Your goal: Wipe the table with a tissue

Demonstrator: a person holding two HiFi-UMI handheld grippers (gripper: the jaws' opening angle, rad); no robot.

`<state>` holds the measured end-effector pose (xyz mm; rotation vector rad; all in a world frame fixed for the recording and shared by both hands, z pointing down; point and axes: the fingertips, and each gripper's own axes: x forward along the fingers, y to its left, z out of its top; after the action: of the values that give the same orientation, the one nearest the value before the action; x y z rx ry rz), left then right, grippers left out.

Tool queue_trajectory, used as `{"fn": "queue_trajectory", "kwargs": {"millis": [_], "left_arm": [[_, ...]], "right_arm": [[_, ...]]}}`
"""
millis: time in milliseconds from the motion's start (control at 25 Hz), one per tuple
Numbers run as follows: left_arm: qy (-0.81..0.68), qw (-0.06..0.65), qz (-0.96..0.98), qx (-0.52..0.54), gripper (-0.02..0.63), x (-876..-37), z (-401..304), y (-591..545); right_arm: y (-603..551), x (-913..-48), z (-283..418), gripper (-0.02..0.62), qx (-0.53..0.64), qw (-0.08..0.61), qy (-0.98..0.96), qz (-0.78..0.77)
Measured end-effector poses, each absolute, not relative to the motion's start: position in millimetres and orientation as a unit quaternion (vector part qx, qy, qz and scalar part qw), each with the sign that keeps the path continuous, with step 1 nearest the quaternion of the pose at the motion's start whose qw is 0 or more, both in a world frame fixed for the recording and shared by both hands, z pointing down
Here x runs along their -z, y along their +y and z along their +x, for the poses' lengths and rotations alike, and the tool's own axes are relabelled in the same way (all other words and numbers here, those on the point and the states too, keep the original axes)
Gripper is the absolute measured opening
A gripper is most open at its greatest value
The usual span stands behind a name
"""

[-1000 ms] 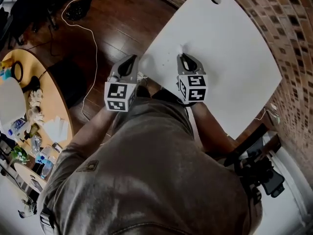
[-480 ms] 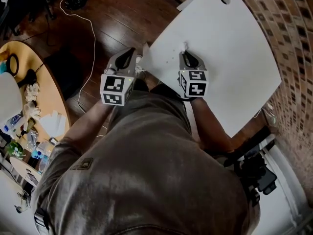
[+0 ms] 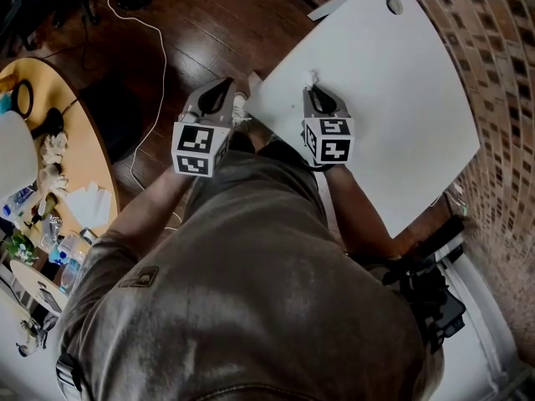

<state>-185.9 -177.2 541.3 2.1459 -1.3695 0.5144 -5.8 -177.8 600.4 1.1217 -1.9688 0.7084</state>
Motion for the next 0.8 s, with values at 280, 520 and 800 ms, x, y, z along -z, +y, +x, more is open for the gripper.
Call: {"fn": "queue_trajectory", "kwargs": {"millis": [280, 520, 800], "left_arm": [[-0.516, 0.267, 0.791, -0.190, 0.002, -538, -192, -173], [-0.516, 0.258, 0.794, -0.193, 0.002, -535, -189, -174], [-0.505, 0.249, 0.803, -0.199, 0.002, -531, -173, -174]], "right_arm": [[-175, -602, -24, 0.064, -0.277, 0.374, -0.782, 0.415], [-175, -604, -30, 0.064, -0.279, 0.366, -0.790, 0.404], [-177, -597, -17, 0.064, -0.285, 0.344, -0.789, 0.422]]}}
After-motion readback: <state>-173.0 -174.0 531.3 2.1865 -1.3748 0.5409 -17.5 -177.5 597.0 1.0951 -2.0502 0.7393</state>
